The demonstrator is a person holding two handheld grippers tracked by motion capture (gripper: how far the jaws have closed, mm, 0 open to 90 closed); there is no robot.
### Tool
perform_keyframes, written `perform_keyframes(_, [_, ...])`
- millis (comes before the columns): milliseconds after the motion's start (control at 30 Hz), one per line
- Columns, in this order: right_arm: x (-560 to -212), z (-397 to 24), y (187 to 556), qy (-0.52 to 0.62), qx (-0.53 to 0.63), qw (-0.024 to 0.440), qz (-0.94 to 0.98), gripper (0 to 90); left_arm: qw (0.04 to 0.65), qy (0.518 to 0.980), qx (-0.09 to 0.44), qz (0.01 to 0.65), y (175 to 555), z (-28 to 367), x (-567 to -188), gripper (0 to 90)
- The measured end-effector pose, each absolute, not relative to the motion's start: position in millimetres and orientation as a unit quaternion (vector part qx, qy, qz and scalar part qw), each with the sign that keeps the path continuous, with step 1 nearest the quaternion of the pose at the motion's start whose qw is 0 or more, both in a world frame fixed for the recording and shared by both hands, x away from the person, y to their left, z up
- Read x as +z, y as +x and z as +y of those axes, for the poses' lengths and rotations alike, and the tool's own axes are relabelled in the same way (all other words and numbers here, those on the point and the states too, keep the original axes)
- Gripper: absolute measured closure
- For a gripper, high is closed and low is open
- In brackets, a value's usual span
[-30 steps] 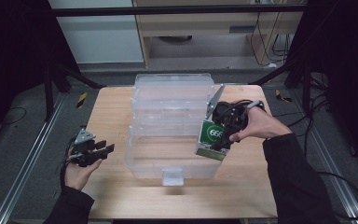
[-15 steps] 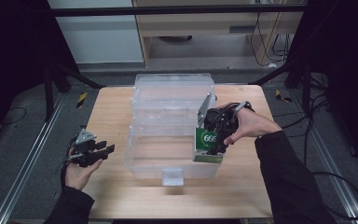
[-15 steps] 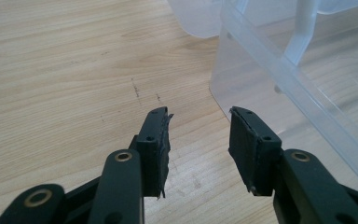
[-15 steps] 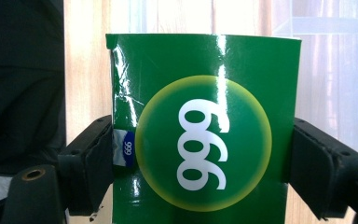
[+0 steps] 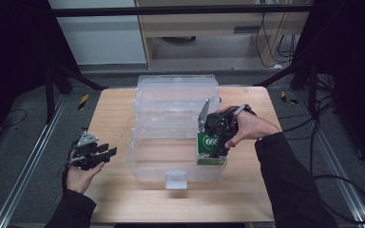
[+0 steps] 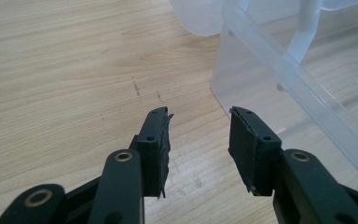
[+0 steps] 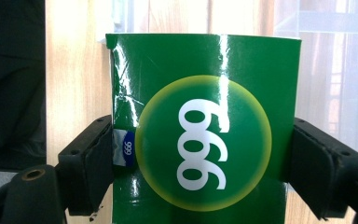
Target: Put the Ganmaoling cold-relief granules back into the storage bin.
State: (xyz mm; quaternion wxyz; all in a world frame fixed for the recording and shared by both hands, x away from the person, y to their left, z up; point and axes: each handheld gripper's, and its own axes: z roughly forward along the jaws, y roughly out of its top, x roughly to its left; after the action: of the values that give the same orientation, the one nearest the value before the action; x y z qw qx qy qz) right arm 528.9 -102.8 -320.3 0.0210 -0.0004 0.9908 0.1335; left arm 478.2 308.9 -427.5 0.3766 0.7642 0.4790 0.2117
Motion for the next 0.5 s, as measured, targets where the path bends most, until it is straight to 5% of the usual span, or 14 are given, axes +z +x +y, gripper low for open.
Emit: perform_keyframes(500, [-333.1, -95.5, 531.0, -0.013, 0.111, 0.023, 0.993, 17.5, 0.377, 0.764, 0.212, 0.479, 478.0, 309.3, -427.4, 57.1])
